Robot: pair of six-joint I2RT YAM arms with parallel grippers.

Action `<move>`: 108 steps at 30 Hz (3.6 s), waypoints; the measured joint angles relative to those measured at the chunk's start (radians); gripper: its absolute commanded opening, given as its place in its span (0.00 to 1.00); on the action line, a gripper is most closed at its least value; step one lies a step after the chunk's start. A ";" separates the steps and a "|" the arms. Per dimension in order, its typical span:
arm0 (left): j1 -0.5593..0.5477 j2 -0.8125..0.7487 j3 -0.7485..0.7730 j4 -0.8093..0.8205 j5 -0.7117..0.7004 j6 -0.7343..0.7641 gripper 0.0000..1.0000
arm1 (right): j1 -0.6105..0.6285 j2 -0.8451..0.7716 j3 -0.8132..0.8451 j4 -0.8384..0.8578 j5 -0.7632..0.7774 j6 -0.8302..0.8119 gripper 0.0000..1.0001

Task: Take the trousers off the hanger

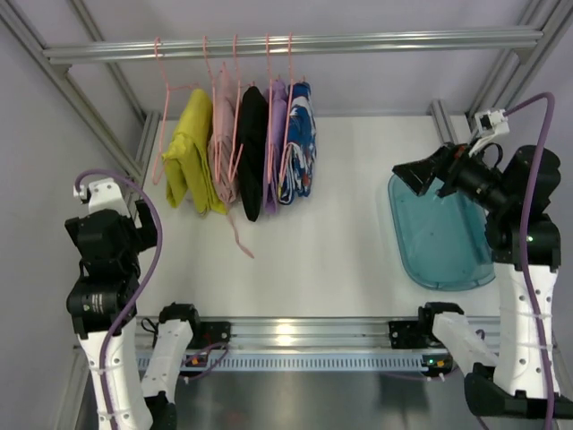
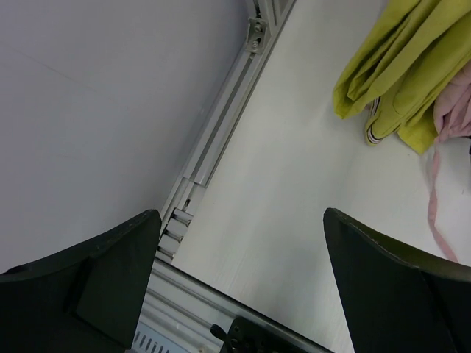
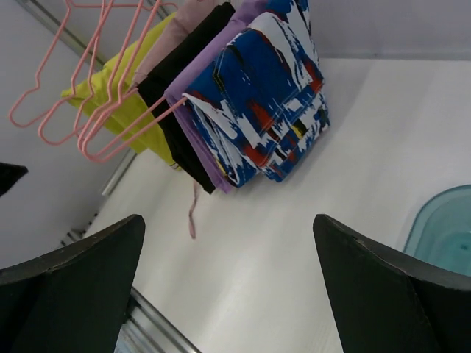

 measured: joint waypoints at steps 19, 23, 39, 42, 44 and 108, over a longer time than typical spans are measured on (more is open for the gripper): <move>0.068 -0.031 0.089 -0.006 0.084 -0.110 0.96 | 0.452 0.497 0.029 0.594 0.175 0.611 0.86; 0.069 -0.023 0.090 -0.006 0.106 -0.116 0.95 | 0.489 0.563 0.037 0.703 0.185 0.723 0.74; 0.069 -0.021 0.019 0.008 0.158 -0.091 0.92 | 0.610 0.757 0.047 1.014 0.158 0.871 0.40; 0.069 -0.026 0.009 0.014 0.158 -0.083 0.92 | 0.616 0.794 0.071 1.047 0.154 0.879 0.35; 0.069 -0.026 0.005 0.018 0.157 -0.080 0.92 | 0.621 0.809 0.081 1.074 0.151 0.881 0.30; -0.325 0.490 0.174 0.903 1.222 -0.666 0.92 | 0.587 0.165 -0.259 0.712 -0.013 0.577 0.00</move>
